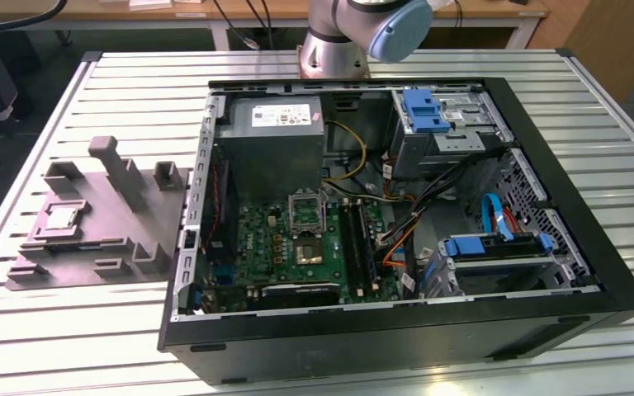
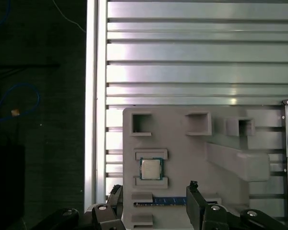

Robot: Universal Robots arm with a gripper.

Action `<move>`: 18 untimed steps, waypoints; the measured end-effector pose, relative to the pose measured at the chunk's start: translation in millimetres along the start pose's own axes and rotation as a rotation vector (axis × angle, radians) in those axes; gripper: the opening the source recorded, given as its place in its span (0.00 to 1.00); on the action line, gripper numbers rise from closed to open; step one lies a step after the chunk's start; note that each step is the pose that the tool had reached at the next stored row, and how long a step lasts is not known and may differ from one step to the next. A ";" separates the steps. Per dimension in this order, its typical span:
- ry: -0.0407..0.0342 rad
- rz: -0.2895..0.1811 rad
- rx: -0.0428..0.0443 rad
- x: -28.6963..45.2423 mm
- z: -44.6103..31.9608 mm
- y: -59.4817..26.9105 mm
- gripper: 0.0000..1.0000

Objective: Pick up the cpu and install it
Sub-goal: 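Pick up the cpu and move it towards the insertion slot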

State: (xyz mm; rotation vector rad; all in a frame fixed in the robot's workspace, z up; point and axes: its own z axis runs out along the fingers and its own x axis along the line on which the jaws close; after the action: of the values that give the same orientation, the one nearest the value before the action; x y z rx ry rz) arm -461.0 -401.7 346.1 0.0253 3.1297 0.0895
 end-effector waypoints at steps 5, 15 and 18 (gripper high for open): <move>0.0019 -0.004 0.0000 0.0 4.0 -1.2 0.64; 0.0018 -0.004 0.0000 0.0 6.9 -2.4 0.64; 0.0014 -0.004 -0.0003 0.0 7.9 -2.5 0.64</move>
State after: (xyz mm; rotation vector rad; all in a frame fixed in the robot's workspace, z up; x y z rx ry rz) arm -461.0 -403.7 338.1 0.0195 3.1311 0.0900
